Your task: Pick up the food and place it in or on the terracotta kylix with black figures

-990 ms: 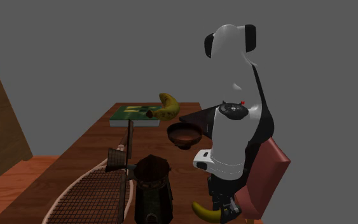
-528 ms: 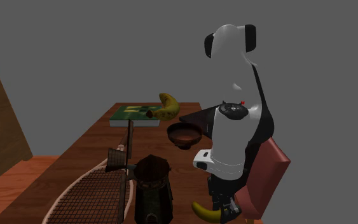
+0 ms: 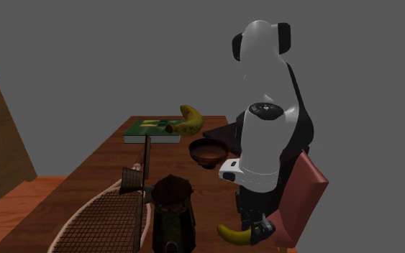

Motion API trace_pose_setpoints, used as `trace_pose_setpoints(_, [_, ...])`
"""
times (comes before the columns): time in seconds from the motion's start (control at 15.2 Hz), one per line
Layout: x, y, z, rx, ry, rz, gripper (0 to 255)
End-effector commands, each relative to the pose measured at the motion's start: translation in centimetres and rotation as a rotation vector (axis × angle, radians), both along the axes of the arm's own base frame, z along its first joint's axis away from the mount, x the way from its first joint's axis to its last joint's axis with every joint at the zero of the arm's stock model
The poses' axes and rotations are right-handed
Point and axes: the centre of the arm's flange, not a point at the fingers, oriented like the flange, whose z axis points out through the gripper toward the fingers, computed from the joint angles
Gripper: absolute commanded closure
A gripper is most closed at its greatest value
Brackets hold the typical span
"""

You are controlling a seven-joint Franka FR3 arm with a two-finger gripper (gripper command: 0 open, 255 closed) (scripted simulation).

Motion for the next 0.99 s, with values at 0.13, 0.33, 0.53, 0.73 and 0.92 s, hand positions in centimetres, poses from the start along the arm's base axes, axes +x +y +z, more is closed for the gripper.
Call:
trace_pose_setpoints(0.13, [-0.1,0.0,2.1,0.0,0.0,0.0,255])
trace_pose_setpoints(0.33, [-0.1,0.0,3.6,0.0,0.0,0.0,255])
trace_pose_setpoints(0.53, [-0.1,0.0,5.2,0.0,0.0,0.0,255])
trace_pose_setpoints(0.73, [-0.1,0.0,6.8,0.0,0.0,0.0,255])
trace_pose_setpoints(0.92, [-0.1,0.0,8.4,0.0,0.0,0.0,255])
